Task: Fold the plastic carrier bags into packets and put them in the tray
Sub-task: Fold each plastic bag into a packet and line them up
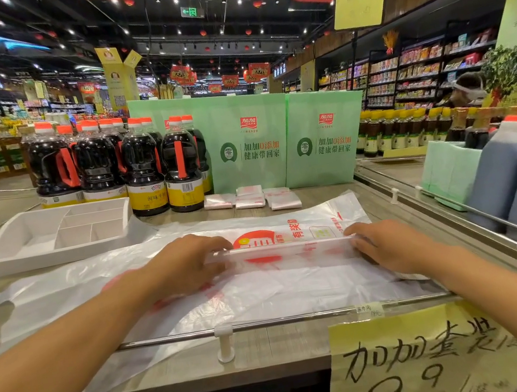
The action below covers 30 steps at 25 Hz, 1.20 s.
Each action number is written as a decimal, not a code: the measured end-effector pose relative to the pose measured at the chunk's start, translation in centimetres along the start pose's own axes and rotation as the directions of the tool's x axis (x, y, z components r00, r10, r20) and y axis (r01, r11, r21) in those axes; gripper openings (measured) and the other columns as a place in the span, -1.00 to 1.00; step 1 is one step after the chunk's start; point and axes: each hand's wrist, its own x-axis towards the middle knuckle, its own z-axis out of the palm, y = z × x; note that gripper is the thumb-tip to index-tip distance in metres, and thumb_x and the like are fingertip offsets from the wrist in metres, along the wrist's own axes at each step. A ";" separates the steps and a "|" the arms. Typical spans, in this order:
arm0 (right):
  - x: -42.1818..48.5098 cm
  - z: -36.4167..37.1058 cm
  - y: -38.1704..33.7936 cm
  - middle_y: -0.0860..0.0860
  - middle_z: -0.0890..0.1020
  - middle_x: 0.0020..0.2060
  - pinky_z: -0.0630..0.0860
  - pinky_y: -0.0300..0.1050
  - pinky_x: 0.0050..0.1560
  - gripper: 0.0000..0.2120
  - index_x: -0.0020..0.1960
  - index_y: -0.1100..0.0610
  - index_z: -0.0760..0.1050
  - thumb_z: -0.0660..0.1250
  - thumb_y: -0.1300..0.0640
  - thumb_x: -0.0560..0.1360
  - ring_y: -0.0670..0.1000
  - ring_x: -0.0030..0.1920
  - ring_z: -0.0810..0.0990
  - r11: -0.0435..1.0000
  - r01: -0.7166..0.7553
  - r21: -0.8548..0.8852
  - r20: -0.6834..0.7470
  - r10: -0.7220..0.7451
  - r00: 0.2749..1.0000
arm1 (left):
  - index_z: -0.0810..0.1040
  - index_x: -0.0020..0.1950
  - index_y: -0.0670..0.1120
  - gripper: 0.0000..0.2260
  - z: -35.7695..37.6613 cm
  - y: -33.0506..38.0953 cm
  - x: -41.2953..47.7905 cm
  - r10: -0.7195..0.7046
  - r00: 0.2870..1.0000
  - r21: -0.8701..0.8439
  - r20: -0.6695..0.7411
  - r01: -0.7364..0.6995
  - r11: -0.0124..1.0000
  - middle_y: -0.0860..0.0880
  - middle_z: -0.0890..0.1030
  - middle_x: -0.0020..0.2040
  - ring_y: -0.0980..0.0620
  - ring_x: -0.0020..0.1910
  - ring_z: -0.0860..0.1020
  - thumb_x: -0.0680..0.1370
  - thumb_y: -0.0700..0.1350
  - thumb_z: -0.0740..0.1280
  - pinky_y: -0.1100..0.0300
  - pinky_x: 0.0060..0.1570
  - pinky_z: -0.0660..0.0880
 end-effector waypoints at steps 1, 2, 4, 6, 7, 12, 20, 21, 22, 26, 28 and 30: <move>0.0 -0.1 0.0 -0.02 0.67 0.20 0.53 -0.02 0.07 -0.65 0.44 -0.09 0.41 0.12 -0.10 0.70 0.04 0.10 0.62 1.000 -0.022 0.005 -0.031 0.023 0.999 | 0.52 0.37 0.14 -0.65 -0.1 -0.1 -0.1 0.003 1.000 0.005 -0.011 -0.003 1.000 0.12 0.65 0.23 0.01 0.13 0.60 0.59 0.14 0.35 0.04 0.10 0.54; -0.1 -0.2 0.0 -0.03 0.71 0.08 0.55 -0.02 0.02 -0.68 0.40 -0.11 0.44 0.12 -0.11 0.70 0.02 0.00 0.63 0.999 -0.040 0.016 -0.063 0.041 0.997 | 0.52 0.34 0.14 -0.66 -0.2 -0.1 -0.1 0.000 1.000 0.008 -0.028 0.000 1.000 0.11 0.66 0.19 0.01 0.08 0.60 0.57 0.10 0.37 0.05 0.05 0.54; -0.3 -0.4 0.0 -0.08 0.73 -0.12 0.59 0.00 -0.06 -0.74 0.29 -0.13 0.51 0.16 -0.12 0.68 -0.03 -0.13 0.64 0.994 -0.064 0.083 -0.129 0.074 0.989 | 0.53 0.25 0.15 -0.76 -0.6 0.0 0.0 0.000 0.995 -0.015 -0.095 -0.001 1.000 0.09 0.68 0.08 0.07 -0.09 0.56 0.59 0.01 0.36 0.06 -0.06 0.53; -0.5 -0.7 -0.1 -0.08 0.72 -0.16 0.61 0.00 -0.11 -0.80 0.18 -0.13 0.57 0.24 -0.11 0.63 -0.05 -0.19 0.64 0.991 -0.067 0.117 -0.184 0.088 0.979 | 0.54 0.18 0.13 -0.83 -1.1 0.3 0.0 0.017 0.987 -0.024 -0.161 -0.021 1.000 0.09 0.69 -0.02 0.17 -0.23 0.49 0.59 -0.01 0.34 0.10 -0.16 0.50; -0.6 -0.7 0.0 -0.08 0.72 -0.14 0.62 0.01 -0.12 -0.82 0.13 -0.12 0.60 0.27 -0.10 0.60 -0.05 -0.20 0.63 0.993 -0.061 0.100 -0.201 0.080 0.976 | 0.55 0.16 0.11 -0.84 -1.3 0.4 0.0 0.029 0.983 -0.011 -0.179 -0.031 0.999 0.09 0.68 -0.07 0.22 -0.28 0.45 0.59 0.01 0.31 0.12 -0.21 0.46; -0.1 -0.5 0.4 -0.17 0.66 -0.12 0.60 -0.04 -0.10 -0.82 0.03 -0.09 0.64 0.32 -0.12 0.55 -0.06 -0.19 0.58 0.996 -0.092 -0.009 -0.143 0.090 0.986 | 0.57 0.15 0.10 -0.78 -1.4 0.6 0.1 -0.003 0.993 0.111 -0.115 0.016 0.994 0.10 0.67 -0.05 0.04 -0.16 0.56 0.60 0.08 0.20 0.11 -0.20 0.47; 0.3 0.6 1.0 -0.15 0.58 0.02 0.52 -0.02 0.04 -0.84 0.12 -0.13 0.55 0.28 -0.15 0.63 -0.05 -0.01 0.53 0.994 -0.096 -0.054 -0.016 0.095 0.995 | 0.42 0.46 0.16 -0.51 0.1 0.2 0.3 -0.149 0.980 -0.026 0.132 0.153 0.988 0.08 0.46 0.37 0.05 0.26 0.46 0.65 0.33 -0.01 0.06 0.25 0.40; 0.4 0.7 1.0 -0.13 0.58 0.03 0.52 0.00 0.04 -0.85 0.12 -0.11 0.54 0.27 -0.13 0.64 -0.04 -0.01 0.53 0.993 -0.107 -0.048 -0.017 0.106 0.994 | 0.38 0.50 0.18 -0.41 0.1 0.1 0.3 -0.137 0.977 -0.013 0.161 0.141 0.990 0.09 0.43 0.42 0.04 0.32 0.44 0.61 0.41 -0.08 0.06 0.30 0.38; 0.6 0.8 1.0 -0.10 0.59 0.04 0.52 0.00 0.03 -0.86 0.11 -0.10 0.52 0.27 -0.12 0.64 -0.03 -0.02 0.53 0.992 -0.121 -0.040 -0.012 0.121 0.993 | 0.34 0.53 0.18 -0.36 0.2 0.1 0.3 -0.134 0.972 -0.005 0.191 0.138 0.990 0.10 0.39 0.47 0.03 0.37 0.41 0.58 0.44 -0.12 0.05 0.35 0.35; 1.2 0.9 1.2 -0.03 0.56 0.10 0.51 0.03 0.07 -0.80 0.11 -0.07 0.50 0.18 -0.15 0.67 0.01 0.03 0.52 0.985 -0.170 -0.017 0.015 0.171 0.985 | 0.25 0.59 0.17 -0.53 0.8 -0.2 0.6 -0.171 0.953 -0.006 0.250 0.178 0.984 0.07 0.28 0.56 -0.01 0.48 0.31 0.69 0.24 0.00 0.01 0.46 0.26; 1.3 0.8 1.0 -0.03 0.54 0.22 0.45 0.05 0.20 -0.68 0.25 -0.07 0.50 0.09 -0.18 0.68 0.06 0.19 0.50 0.980 -0.171 -0.104 -0.050 0.167 0.985 | 0.22 0.60 0.18 -0.55 1.2 -0.2 0.9 -0.187 0.947 0.030 0.260 0.186 0.982 0.05 0.27 0.57 -0.03 0.50 0.26 0.71 0.20 0.02 0.00 0.48 0.22; 1.2 0.7 0.2 -0.02 0.51 0.32 0.35 0.06 0.34 -0.61 0.38 -0.04 0.46 0.07 -0.17 0.69 0.07 0.33 0.45 0.978 -0.092 -0.187 -0.157 0.063 0.986 | 0.19 0.61 0.20 -0.55 1.4 -0.4 1.2 -0.214 0.942 0.059 0.257 0.206 0.977 0.04 0.27 0.57 -0.05 0.49 0.24 0.71 0.19 0.02 -0.01 0.47 0.22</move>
